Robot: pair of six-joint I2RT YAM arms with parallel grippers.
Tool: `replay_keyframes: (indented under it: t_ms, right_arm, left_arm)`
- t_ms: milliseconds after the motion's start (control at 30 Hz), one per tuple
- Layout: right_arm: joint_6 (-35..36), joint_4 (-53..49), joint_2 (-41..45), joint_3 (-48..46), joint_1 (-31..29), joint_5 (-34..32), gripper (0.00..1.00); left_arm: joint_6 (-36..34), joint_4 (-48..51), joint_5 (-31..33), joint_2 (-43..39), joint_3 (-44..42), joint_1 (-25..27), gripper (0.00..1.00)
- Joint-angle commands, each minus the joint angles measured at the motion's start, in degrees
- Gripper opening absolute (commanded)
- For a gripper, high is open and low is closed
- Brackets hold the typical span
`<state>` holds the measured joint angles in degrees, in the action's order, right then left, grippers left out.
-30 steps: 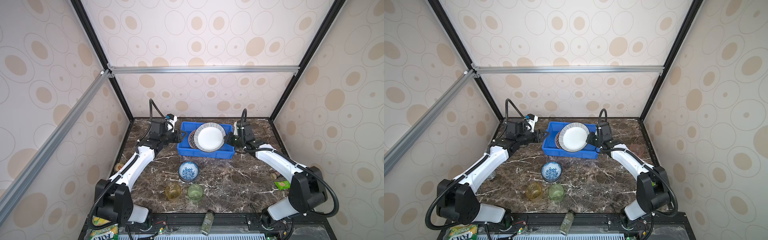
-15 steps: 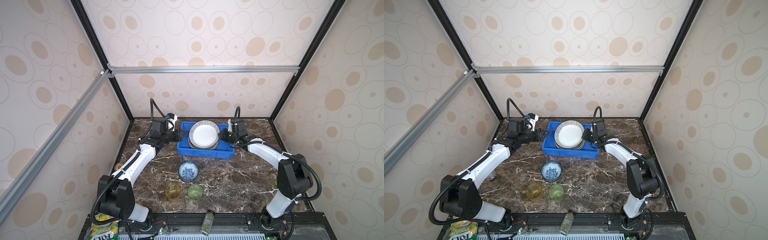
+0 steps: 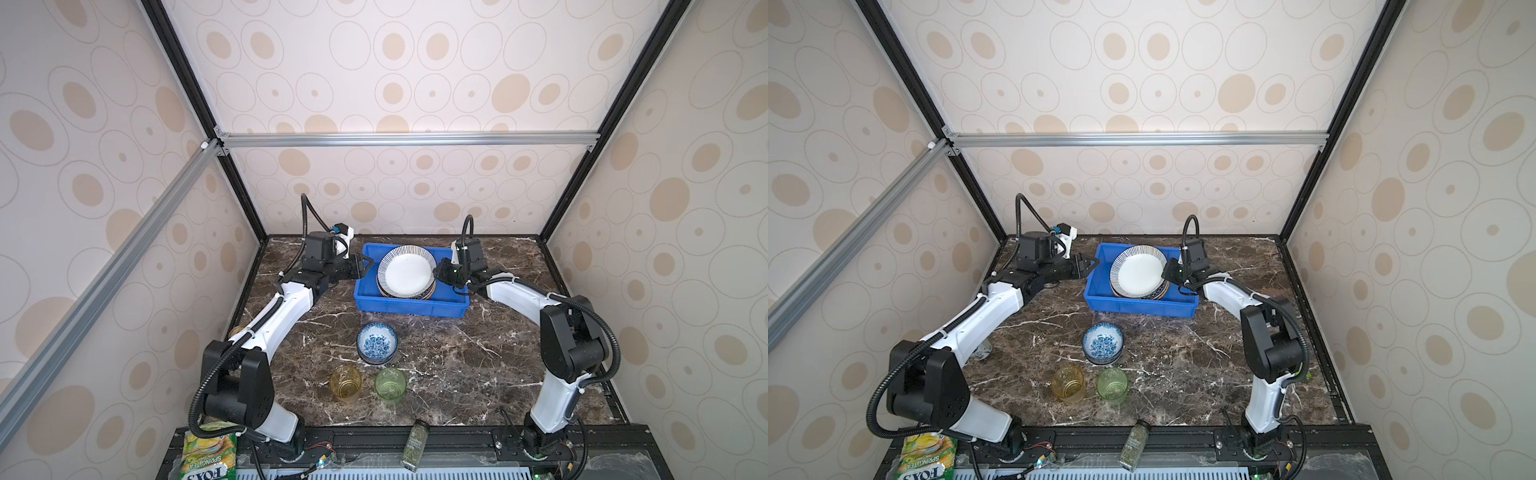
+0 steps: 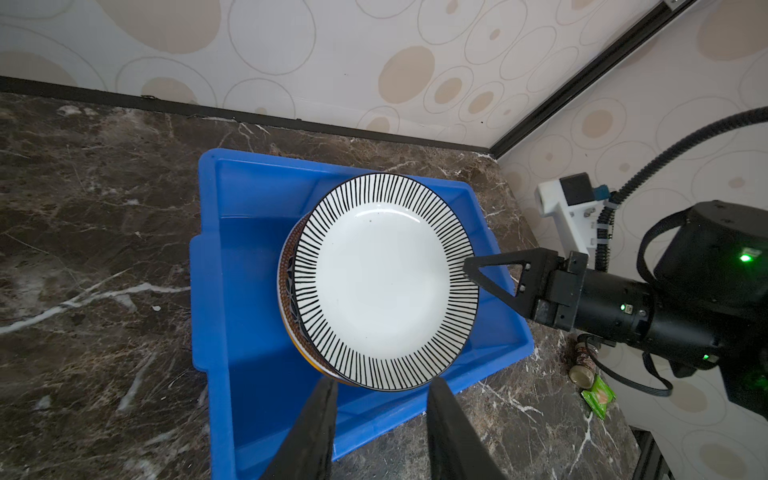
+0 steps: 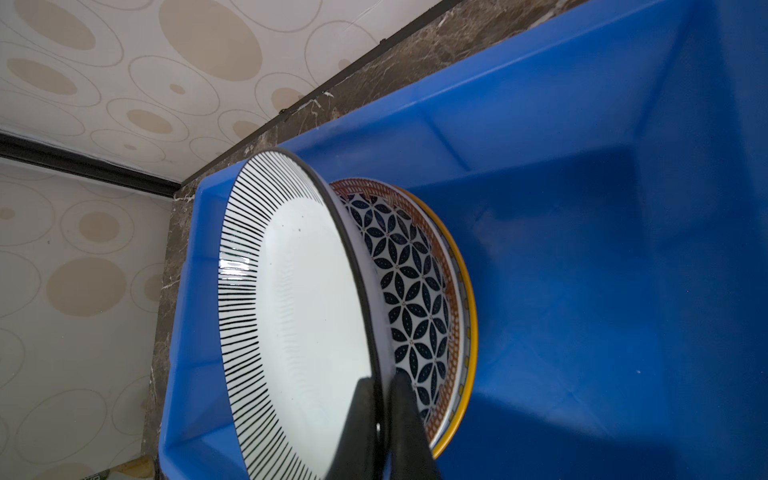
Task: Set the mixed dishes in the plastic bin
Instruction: 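Lower the striped plate onto the patterned plates in the bin with the right gripper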
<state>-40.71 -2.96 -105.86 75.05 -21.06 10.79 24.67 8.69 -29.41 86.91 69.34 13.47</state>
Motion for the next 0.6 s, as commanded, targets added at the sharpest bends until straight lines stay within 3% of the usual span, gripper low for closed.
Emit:
replay_keyframes:
  t_ms: [0, 567]
  right_arm:
    - [-1.82, 8.85, -0.09, 4.30, 0.23, 3.14, 0.00]
    - [-1.84, 7.38, -3.47, 4.90, 0.23, 4.23, 0.00]
  left_arm:
    - [-0.03, -0.16, -0.01, 0.60, 2.47, -0.55, 0.37]
    - [-0.07, -0.16, -0.65, 2.10, 2.51, -0.72, 0.37]
